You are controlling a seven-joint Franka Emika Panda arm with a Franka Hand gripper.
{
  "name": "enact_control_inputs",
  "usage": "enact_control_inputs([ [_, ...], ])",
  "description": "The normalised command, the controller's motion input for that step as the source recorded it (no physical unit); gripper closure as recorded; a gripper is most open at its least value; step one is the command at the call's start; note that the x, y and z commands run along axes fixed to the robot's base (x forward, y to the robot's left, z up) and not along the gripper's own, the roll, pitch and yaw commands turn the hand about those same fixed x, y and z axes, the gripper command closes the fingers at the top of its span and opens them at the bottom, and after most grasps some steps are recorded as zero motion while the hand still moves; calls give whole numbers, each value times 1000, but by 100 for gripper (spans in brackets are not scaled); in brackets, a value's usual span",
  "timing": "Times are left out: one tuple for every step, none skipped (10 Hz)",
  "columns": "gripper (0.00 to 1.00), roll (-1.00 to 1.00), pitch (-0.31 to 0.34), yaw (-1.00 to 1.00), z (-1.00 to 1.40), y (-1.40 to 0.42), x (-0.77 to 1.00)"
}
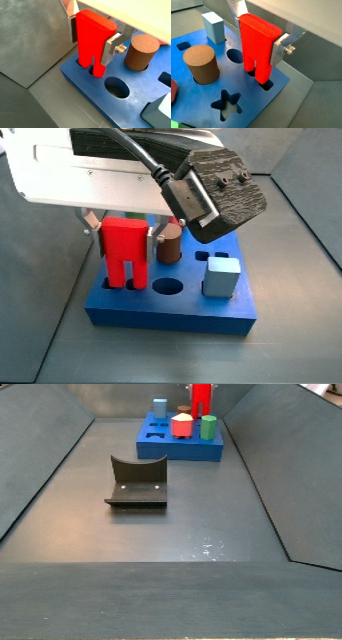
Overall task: Pick up the square-circle object. Move up. Rotate the square-circle object. Move to above the board. Insert the square-circle object.
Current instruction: Insert the square-circle object.
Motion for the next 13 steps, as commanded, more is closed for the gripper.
enact_control_inputs([
  [100, 56, -87, 43, -146, 266, -371],
  [100, 84, -134, 94, -89, 209, -491],
  [100, 47, -140, 63, -80, 29, -383],
  [100, 0, -77, 60, -69, -34, -114],
  [100, -17, -90, 34, -163, -114, -154],
  [100, -51, -50, 77, -211, -169, -60],
  [100, -120, -44, 97, -129, 0, -69],
  [100, -156, -13, 234, -137, 123, 0],
  [100, -127, 0, 326, -186, 214, 57],
  [100, -23, 0, 209, -66, 109, 0],
  [100, 311, 0, 317, 103, 243, 103],
  [100, 500, 37, 440, 177, 0, 111],
  [100, 500, 0, 446, 0, 0, 40],
])
